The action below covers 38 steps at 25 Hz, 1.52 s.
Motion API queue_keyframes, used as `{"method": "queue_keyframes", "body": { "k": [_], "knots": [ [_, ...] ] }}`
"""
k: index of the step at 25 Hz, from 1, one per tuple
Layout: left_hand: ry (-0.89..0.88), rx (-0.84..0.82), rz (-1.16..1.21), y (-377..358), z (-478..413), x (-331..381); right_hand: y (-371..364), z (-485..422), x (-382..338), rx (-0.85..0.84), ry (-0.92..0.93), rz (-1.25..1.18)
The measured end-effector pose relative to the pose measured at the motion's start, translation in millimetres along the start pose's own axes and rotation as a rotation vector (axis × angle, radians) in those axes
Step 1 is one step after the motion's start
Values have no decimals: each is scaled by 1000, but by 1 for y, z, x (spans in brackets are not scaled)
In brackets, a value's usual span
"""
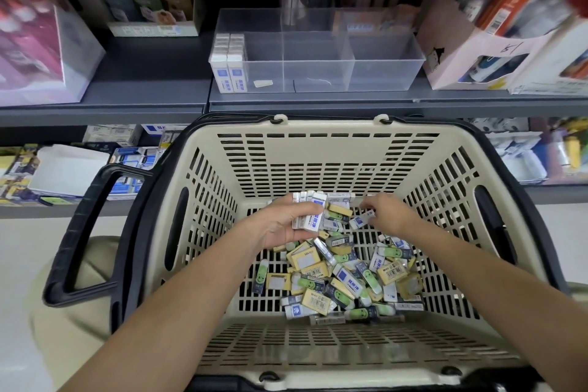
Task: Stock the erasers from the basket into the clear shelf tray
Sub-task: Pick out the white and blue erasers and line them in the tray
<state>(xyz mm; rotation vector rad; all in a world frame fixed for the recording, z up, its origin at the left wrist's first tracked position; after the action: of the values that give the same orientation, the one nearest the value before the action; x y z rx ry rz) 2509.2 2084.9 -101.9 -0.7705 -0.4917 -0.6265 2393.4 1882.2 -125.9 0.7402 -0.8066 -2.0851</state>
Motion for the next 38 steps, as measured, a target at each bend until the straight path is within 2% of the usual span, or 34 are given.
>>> {"method": "queue_keyframes", "body": {
  "k": [3,6,12,19,21,25,29,32,38],
  "knots": [
    [-1,12,-7,3,-1,1,-13,-3,2,-35,34,270],
    [0,8,-13,5,0,1,-18,-3,-2,-15,75,381],
    [-49,18,55,3,6,14,-7,0,3,-116,65,168],
    [-92,14,31,1,19,22,-21,3,-11,-148,24,369],
    [-112,37,44,2,20,23,-10,6,-9,-146,26,245],
    [-146,34,25,-3,22,32,23,21,-20,-177,165,-468],
    [-179,-35,-51,-11,29,45,51,42,-61,-178,364,-871],
    [-260,-73,-63,-17,41,59,73,56,-85,-166,482,-969],
    [-449,-72,-83,-24,62,101,138,69,-112,7,590,-922]
  ]
}}
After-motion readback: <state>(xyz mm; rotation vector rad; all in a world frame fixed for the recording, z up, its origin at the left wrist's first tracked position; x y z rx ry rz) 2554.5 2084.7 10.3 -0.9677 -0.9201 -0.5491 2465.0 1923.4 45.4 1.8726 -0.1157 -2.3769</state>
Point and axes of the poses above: each hand's wrist, its own z-axis away from the middle knuckle, its own y-axis out of the back of the hand, x = y × z, the point moved 1 cm from there along -z, towards the middle knuckle, and after that the axes turned 11 degrees about -x, right-handed, at the moved point
